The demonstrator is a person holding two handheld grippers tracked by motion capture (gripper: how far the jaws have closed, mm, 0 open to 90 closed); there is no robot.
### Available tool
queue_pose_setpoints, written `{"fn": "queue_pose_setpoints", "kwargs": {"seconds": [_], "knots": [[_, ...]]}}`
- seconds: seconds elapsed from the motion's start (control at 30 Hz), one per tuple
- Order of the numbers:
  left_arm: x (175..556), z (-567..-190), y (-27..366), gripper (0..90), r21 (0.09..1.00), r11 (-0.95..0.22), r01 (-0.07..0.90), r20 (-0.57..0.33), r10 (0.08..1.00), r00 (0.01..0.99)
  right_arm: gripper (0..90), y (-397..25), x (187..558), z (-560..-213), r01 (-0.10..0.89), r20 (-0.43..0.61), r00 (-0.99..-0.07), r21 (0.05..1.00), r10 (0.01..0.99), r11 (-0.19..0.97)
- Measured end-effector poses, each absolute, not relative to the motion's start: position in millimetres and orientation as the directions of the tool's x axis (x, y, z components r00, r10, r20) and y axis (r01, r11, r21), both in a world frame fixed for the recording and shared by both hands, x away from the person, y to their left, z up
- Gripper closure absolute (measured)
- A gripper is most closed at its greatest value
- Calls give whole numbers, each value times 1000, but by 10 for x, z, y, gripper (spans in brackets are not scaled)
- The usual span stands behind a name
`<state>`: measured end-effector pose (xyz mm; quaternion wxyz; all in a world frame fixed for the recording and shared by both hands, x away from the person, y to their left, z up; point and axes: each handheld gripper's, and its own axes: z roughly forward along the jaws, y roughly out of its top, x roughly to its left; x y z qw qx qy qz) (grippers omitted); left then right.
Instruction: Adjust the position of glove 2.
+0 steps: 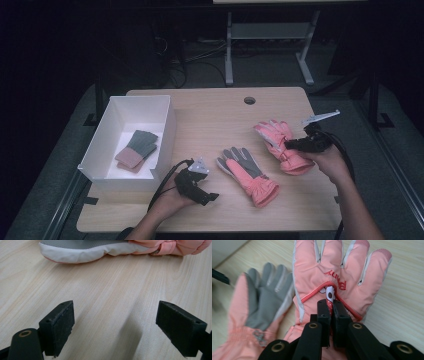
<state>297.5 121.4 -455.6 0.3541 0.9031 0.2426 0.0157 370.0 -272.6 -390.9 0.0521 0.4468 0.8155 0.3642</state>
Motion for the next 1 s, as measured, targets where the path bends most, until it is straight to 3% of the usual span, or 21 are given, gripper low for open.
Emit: {"fn": "queue_pose_setpoints", "kwargs": {"seconds": [0.33, 1.0], "knots": [[2985, -4546, 1218, 149, 644, -641, 417, -130, 445, 886, 859, -2488, 3377, -3676, 653, 254, -658, 660, 709, 370], [2966, -4552, 1188, 149, 648, -637, 417, -136, 442, 887, 859, -1915, 3250, -3743, 624, 308, -738, 651, 600, 433]]}}
